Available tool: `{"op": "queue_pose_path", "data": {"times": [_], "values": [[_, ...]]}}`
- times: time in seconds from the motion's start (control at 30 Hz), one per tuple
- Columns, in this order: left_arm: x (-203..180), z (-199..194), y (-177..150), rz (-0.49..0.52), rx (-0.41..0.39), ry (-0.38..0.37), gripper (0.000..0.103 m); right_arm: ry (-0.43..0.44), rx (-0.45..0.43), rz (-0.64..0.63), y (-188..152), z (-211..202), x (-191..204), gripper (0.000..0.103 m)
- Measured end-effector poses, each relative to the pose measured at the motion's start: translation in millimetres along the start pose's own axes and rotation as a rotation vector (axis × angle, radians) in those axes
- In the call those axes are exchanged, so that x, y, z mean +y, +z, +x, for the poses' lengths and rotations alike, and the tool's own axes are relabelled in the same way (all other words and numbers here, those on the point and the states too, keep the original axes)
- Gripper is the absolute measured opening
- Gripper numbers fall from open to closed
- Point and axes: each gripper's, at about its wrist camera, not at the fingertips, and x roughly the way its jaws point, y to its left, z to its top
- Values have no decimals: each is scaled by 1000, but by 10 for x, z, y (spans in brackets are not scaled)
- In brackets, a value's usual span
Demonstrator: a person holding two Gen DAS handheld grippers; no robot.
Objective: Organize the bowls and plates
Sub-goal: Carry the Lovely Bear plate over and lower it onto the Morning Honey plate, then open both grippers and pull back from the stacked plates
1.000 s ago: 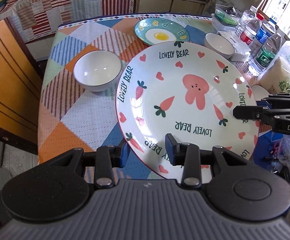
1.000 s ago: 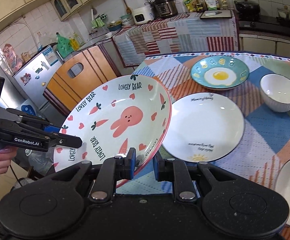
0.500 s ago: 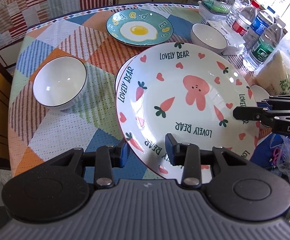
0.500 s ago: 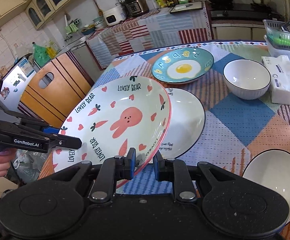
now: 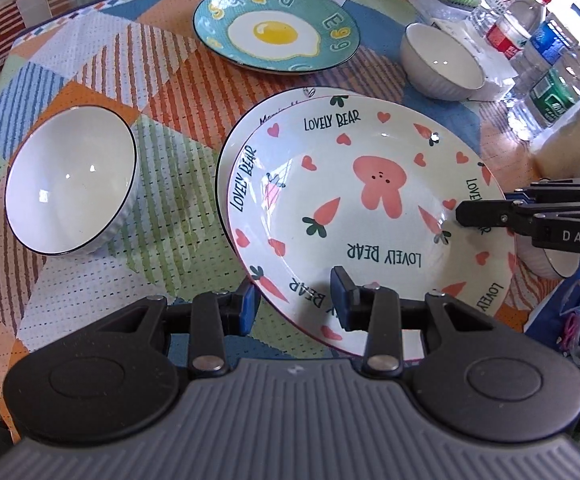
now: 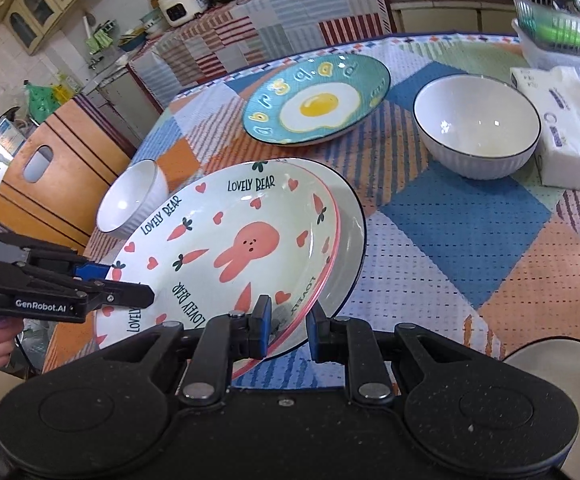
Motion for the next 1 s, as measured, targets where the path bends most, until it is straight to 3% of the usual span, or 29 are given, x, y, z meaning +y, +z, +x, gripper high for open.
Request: {"op": "queue_pose_path", "data": {"times": [0.33,0.6,0.87,1.0], "values": [[146,214,16,-41,66,-2,37,-93,14,-60,-8,168,180,24],[60,280,44,-16,85,9,37,-262,20,-182,0,226,391,33],[-73,358,117,39,97,82,39,-474,45,-378,-40,460,647,43],[-75,376,134,39,107,87,40,-531,54,-458,-54,559,729,50]]}}
